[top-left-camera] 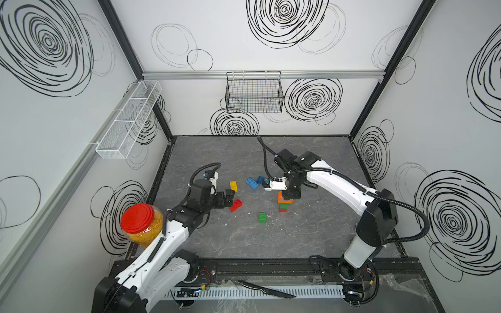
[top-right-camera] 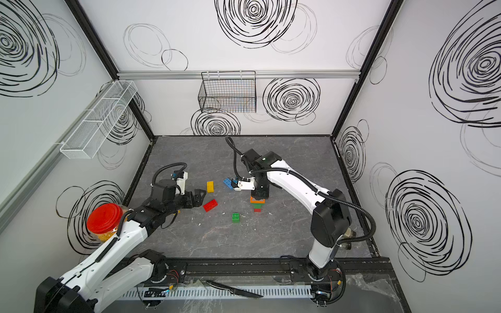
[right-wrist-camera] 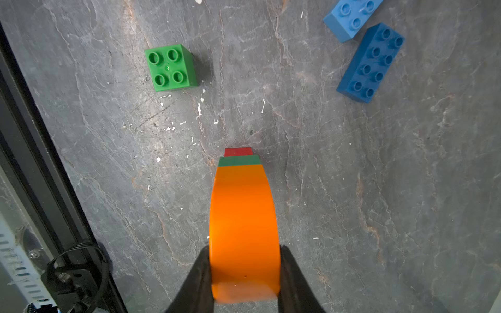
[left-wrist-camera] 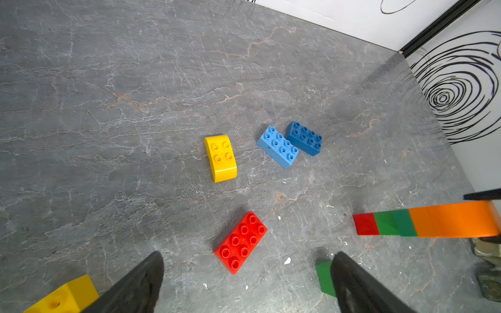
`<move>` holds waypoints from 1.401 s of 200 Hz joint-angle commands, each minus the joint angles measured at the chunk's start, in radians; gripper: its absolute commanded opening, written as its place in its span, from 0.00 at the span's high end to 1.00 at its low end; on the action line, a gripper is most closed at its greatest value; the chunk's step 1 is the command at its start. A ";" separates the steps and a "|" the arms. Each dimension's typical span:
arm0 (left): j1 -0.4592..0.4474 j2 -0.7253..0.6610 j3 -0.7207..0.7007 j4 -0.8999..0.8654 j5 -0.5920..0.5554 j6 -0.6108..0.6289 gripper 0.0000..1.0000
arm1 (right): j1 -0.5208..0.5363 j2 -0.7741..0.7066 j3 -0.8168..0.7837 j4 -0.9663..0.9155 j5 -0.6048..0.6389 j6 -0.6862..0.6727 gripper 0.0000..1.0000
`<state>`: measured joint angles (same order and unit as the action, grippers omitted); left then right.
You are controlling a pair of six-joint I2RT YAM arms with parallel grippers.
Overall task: Assemble an ice cream with lego
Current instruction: Assemble the lego brick with the lego brick.
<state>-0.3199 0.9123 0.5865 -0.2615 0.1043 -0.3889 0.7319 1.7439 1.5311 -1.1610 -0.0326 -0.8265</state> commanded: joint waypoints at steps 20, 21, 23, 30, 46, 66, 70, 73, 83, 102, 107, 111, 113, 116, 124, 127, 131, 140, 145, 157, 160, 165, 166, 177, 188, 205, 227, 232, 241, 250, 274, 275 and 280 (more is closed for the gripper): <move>-0.003 -0.016 0.016 0.022 0.000 0.009 0.01 | 0.014 0.122 -0.034 -0.048 -0.043 0.010 1.00; -0.003 -0.015 0.016 0.022 0.001 0.009 0.01 | 0.015 0.121 -0.032 -0.049 -0.043 0.010 1.00; -0.003 -0.015 0.016 0.022 0.000 0.009 0.01 | 0.015 0.120 -0.029 -0.049 -0.043 0.011 1.00; -0.003 -0.016 0.016 0.021 -0.001 0.010 0.01 | 0.015 0.120 -0.018 -0.053 -0.045 0.009 1.00; -0.004 -0.015 0.018 0.021 -0.001 0.010 0.01 | 0.017 0.113 -0.005 -0.053 -0.041 0.010 1.00; -0.004 -0.016 0.016 0.019 -0.003 0.010 0.01 | 0.017 0.089 -0.002 -0.049 -0.034 0.009 0.96; -0.004 -0.018 0.016 0.019 -0.002 0.010 0.01 | 0.018 0.083 -0.002 -0.050 -0.033 0.008 0.96; -0.004 -0.019 0.016 0.020 -0.003 0.009 0.01 | 0.017 0.079 -0.002 -0.049 -0.031 0.007 0.95; -0.004 -0.019 0.017 0.019 -0.003 0.010 0.01 | 0.017 0.066 -0.002 -0.049 -0.028 0.006 0.94; -0.004 -0.017 0.016 0.020 -0.003 0.009 0.01 | 0.017 0.045 -0.002 -0.052 -0.020 0.004 0.91; -0.004 -0.017 0.016 0.021 -0.002 0.009 0.01 | 0.017 0.041 -0.003 -0.050 -0.019 0.002 0.89; -0.003 -0.017 0.016 0.021 -0.003 0.009 0.01 | 0.017 0.036 -0.005 -0.049 -0.017 0.001 0.88; -0.004 -0.017 0.017 0.020 -0.002 0.009 0.01 | 0.017 0.035 -0.005 -0.047 -0.016 0.001 0.87; -0.004 -0.016 0.017 0.019 -0.003 0.009 0.01 | 0.017 0.033 -0.007 -0.046 -0.015 0.001 0.86; -0.004 -0.016 0.018 0.019 -0.002 0.009 0.01 | 0.017 0.030 -0.010 -0.040 -0.007 0.001 0.83; -0.004 -0.017 0.018 0.019 -0.003 0.010 0.01 | 0.017 0.031 -0.011 -0.038 -0.005 0.002 0.82; -0.004 -0.017 0.017 0.019 -0.004 0.009 0.01 | 0.017 0.031 -0.012 -0.035 -0.003 0.001 0.81; -0.004 -0.020 0.017 0.018 -0.006 0.010 0.01 | 0.017 0.031 -0.018 -0.027 0.003 0.003 0.77; -0.004 -0.021 0.018 0.016 -0.007 0.010 0.01 | 0.017 0.031 -0.021 -0.021 0.007 0.001 0.76; -0.002 -0.024 0.016 0.015 -0.010 0.010 0.01 | 0.017 0.030 -0.029 -0.004 0.018 0.004 0.74; -0.003 -0.025 0.016 0.014 -0.010 0.009 0.01 | 0.017 0.029 -0.028 0.000 0.018 0.005 0.73; -0.003 -0.027 0.016 0.011 -0.012 0.008 0.01 | 0.017 0.028 -0.029 0.006 0.019 0.006 0.73; -0.003 -0.027 0.016 0.011 -0.013 0.008 0.01 | 0.017 0.028 -0.029 0.006 0.019 0.006 0.73; -0.004 -0.029 0.016 0.011 -0.015 0.008 0.01 | 0.017 0.020 -0.029 0.021 0.019 0.008 0.70; -0.003 -0.031 0.017 0.012 -0.017 0.008 0.01 | 0.017 0.012 -0.027 0.033 0.014 0.007 0.68; -0.003 -0.030 0.016 0.012 -0.018 0.007 0.01 | 0.015 0.004 -0.020 0.045 0.011 0.006 0.65; -0.003 -0.031 0.017 0.013 -0.020 0.008 0.01 | 0.015 -0.001 -0.014 0.046 0.007 0.004 0.63; -0.004 -0.031 0.016 0.011 -0.020 0.008 0.01 | 0.015 -0.003 -0.014 0.046 0.004 0.001 0.63; -0.003 -0.031 0.016 0.011 -0.019 0.008 0.01 | 0.015 -0.007 -0.014 0.050 0.004 0.001 0.62; -0.003 -0.032 0.016 0.010 -0.020 0.007 0.01 | 0.015 -0.010 -0.015 0.052 0.001 0.000 0.61; -0.003 -0.034 0.016 0.010 -0.020 0.008 0.01 | 0.015 -0.014 -0.012 0.044 -0.005 0.004 0.60; -0.004 -0.034 0.017 0.010 -0.021 0.007 0.01 | 0.015 -0.014 -0.012 0.044 -0.006 0.004 0.60; -0.003 -0.035 0.017 0.010 -0.021 0.008 0.01 | 0.015 -0.015 -0.012 0.044 -0.010 0.004 0.59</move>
<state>-0.3199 0.8917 0.5865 -0.2638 0.0925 -0.3889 0.7395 1.7210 1.5429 -1.1255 -0.0311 -0.8227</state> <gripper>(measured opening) 0.990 0.401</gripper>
